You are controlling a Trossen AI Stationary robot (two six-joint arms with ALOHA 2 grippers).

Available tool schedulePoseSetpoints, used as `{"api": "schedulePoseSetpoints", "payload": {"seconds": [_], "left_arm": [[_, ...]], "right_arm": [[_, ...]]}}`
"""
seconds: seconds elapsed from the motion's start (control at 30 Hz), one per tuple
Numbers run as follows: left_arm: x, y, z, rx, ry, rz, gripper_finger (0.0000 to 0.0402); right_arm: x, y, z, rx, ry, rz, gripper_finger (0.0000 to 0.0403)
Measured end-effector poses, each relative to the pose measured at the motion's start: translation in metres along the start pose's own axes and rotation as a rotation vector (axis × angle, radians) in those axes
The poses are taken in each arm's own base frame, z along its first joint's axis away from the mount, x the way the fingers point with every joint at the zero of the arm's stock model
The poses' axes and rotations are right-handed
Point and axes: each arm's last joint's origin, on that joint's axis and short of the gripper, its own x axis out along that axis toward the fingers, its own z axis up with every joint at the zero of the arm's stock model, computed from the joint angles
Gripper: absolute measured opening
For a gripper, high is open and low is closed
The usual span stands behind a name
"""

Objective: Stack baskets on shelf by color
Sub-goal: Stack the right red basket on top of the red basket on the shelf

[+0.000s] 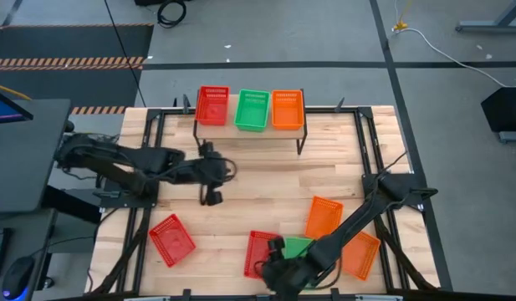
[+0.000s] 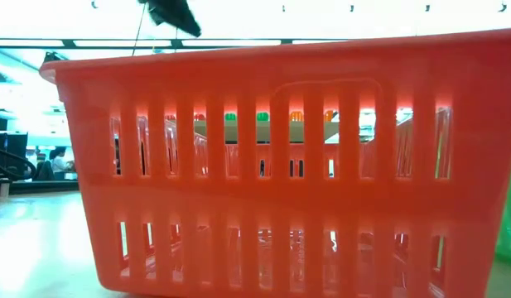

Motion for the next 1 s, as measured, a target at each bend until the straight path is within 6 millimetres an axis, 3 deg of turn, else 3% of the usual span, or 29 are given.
{"api": "schedulePoseSetpoints", "payload": {"seconds": [0.13,0.3,0.47,0.7,0.83,1.0], "left_arm": [[-0.011,0.002,-0.035,-0.057,-0.108,-0.050,0.0071],[-0.025,0.005,-0.061,-0.112,-0.265,-0.124,0.0072],[-0.037,0.010,-0.067,-0.118,-0.348,-0.149,0.0068],[-0.043,-0.001,-0.070,-0.078,-0.351,-0.209,0.0059],[-0.046,-0.007,-0.072,-0.034,-0.351,-0.235,0.0055],[-0.050,-0.013,-0.074,-0.038,-0.354,-0.274,0.0056]], "right_arm": [[0.015,0.001,0.018,0.061,0.104,0.040,0.0194],[0.045,-0.007,0.030,0.144,0.213,0.135,0.0194],[0.067,-0.019,0.028,0.232,0.321,0.145,0.0194],[0.070,-0.035,0.014,0.286,0.457,-0.029,0.0190],[0.069,-0.038,0.009,0.270,0.503,-0.064,0.0159],[0.068,-0.044,0.011,0.261,0.483,-0.114,0.0072]]}}
